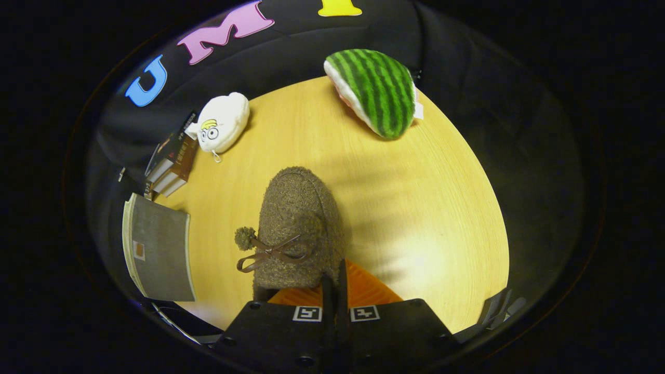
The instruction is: Open the storage box then place both shoes into the box .Put the left shoe in first, then the right shoe, with the right side of both shoes facing outward in a uniform manner.
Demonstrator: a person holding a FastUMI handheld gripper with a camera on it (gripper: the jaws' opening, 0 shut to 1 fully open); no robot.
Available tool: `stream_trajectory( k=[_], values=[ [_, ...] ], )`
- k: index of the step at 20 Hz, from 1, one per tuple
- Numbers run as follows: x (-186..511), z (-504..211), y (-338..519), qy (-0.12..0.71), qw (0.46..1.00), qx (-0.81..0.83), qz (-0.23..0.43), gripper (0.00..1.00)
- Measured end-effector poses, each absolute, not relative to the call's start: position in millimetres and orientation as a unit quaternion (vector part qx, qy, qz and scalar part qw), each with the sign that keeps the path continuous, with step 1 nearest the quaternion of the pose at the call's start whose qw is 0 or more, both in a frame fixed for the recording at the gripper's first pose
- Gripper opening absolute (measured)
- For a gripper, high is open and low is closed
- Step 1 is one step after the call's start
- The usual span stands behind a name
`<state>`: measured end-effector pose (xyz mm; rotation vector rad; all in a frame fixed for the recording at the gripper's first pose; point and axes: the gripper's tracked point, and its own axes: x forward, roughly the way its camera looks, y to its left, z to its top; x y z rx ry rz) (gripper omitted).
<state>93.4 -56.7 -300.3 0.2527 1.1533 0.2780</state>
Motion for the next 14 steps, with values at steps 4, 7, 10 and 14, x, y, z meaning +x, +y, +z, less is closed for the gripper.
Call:
stream_trajectory(
  k=[4, 7, 10, 14],
  values=[
    [78.9, -254.3, -10.3, 0.525, 0.826, 0.145, 0.144, 0.05],
    [64.0, -220.7, 31.4, 0.52, 0.82, 0.182, 0.154, 0.05],
    [51.3, -192.7, 67.5, 0.511, 0.819, 0.207, 0.161, 0.05],
    [33.2, -166.4, 109.5, 0.499, 0.825, 0.203, 0.173, 0.05]
  ],
)
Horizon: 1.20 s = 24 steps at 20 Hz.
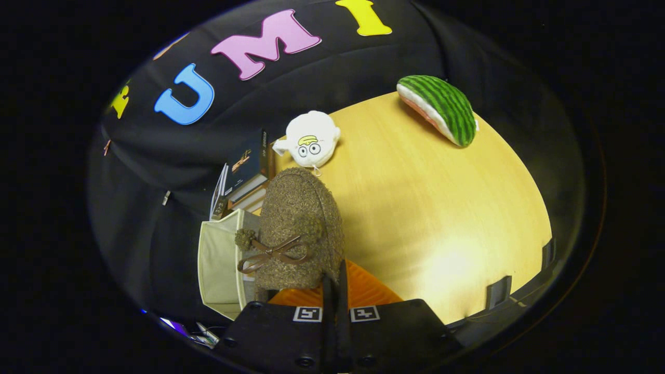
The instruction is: Open the storage box then place both shoes into the box .Put the left shoe in first, then the right shoe, with the right side of both shoes facing outward in a uniform manner.
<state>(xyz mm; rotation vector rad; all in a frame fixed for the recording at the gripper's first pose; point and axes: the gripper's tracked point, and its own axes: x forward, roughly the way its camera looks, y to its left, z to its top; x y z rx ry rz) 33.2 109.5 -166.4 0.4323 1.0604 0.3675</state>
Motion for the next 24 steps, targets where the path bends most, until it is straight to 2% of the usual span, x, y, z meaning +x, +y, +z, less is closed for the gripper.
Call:
stream_trajectory(
  k=[10, 16, 22, 24],
  values=[
    [4.5, -113.0, 224.6, 0.488, 0.811, 0.206, 0.25, 0.05],
    [-0.3, -132.8, 283.2, 0.509, 0.799, 0.205, 0.248, 0.05],
    [-5.0, -155.9, 304.3, 0.517, 0.804, 0.175, 0.235, 0.06],
    [-14.9, -152.0, 307.0, 0.522, 0.798, 0.181, 0.24, 0.12]
  ],
)
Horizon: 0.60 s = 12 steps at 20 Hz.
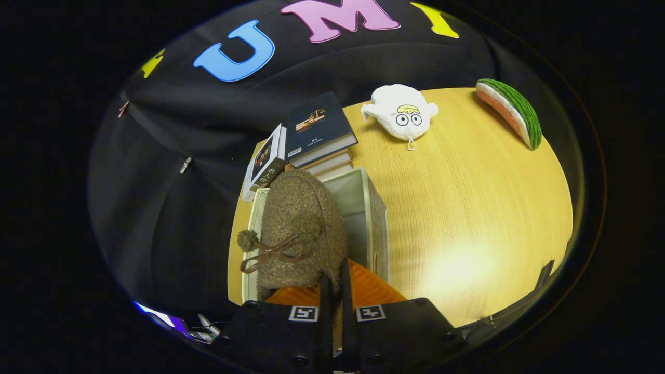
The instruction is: Open the storage box then place both shoes into the box .Put the left shoe in first, then the right shoe, with the right side of both shoes facing outward in a uniform manner.
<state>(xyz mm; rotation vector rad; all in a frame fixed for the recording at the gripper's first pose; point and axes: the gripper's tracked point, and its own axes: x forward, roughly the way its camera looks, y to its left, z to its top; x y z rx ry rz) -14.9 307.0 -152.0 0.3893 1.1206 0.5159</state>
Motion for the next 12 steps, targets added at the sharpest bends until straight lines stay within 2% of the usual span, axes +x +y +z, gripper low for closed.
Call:
stream_trajectory(
  k=[1, 5, 12],
  values=[
    [-17.6, -148.9, 311.8, 0.523, 0.793, 0.192, 0.246, 0.22],
    [-13.3, -113.2, 319.8, 0.489, 0.795, 0.238, 0.267, 0.99],
    [17.6, -64.9, 255.2, 0.4, 0.859, 0.196, 0.253, 0.98]
  ],
)
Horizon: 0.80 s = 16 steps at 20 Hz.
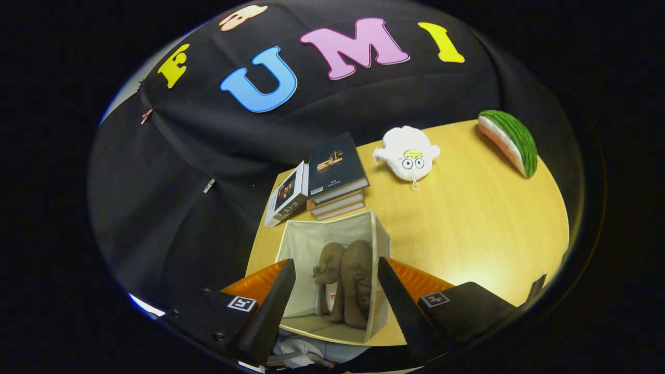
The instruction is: Open the storage box then place both shoes into the box .Put the left shoe in first, then the right shoe, with the right side of both shoes facing outward in a uniform manner.
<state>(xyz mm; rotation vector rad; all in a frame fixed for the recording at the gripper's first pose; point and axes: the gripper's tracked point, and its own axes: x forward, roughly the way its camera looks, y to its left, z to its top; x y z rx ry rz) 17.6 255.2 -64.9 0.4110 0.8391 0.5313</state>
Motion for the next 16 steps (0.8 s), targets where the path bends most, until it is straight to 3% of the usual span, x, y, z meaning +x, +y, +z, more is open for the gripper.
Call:
stream_trajectory(
  k=[7, 16],
  values=[
    [51.0, -9.7, 164.9, 0.281, 0.918, 0.137, 0.243, 0.98],
    [81.1, 72.8, 63.6, 0.061, 0.971, 0.041, 0.228, 0.98]
  ],
)
